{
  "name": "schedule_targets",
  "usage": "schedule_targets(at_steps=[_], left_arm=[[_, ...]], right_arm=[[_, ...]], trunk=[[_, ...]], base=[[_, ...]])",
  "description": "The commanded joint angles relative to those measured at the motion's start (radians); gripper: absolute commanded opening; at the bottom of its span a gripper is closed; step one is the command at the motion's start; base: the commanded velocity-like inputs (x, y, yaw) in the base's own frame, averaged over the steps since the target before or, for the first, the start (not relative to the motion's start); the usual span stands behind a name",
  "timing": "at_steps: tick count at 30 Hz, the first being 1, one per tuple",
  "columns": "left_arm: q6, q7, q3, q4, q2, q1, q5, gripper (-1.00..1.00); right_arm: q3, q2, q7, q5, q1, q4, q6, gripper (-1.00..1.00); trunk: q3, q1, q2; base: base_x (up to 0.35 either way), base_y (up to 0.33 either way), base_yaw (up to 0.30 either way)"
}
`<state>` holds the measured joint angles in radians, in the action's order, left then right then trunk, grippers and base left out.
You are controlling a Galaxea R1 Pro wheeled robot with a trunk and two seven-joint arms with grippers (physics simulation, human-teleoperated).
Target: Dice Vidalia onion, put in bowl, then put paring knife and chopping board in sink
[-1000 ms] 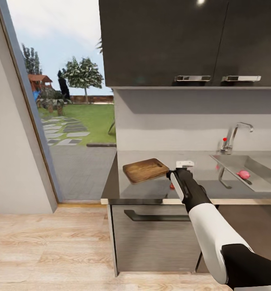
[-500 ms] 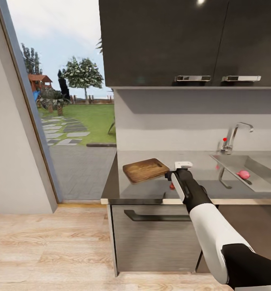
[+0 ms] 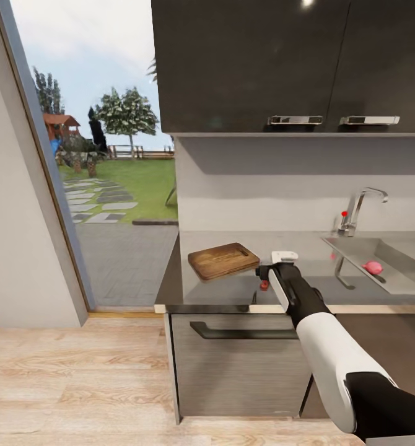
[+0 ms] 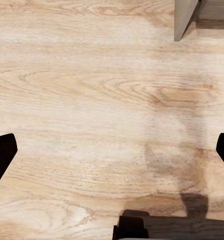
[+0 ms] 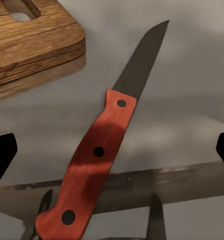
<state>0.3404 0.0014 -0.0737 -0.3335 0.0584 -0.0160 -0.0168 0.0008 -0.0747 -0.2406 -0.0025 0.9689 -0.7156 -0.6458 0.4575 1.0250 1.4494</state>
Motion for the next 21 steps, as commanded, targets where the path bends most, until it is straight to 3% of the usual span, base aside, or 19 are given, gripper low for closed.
schedule_targets(at_steps=[1,16,21], left_arm=[[0.003,0.000,-0.001,0.001,0.000,0.000,-0.002,1.00],[0.003,0.000,-0.001,0.001,0.000,-0.001,-0.002,1.00],[0.003,0.000,-0.001,0.001,0.000,-0.001,-0.002,1.00]], right_arm=[[0.000,0.000,-0.001,-0.001,0.001,0.002,0.000,1.00],[-0.001,0.001,0.003,-0.001,0.001,0.034,0.013,1.00],[-0.001,0.001,0.003,-0.001,0.001,0.069,0.067,1.00]], trunk=[[0.001,0.000,0.001],[0.001,0.000,0.001],[0.001,0.000,0.001]], base=[[0.000,0.000,0.000],[0.000,0.000,0.000],[0.000,0.000,0.000]])
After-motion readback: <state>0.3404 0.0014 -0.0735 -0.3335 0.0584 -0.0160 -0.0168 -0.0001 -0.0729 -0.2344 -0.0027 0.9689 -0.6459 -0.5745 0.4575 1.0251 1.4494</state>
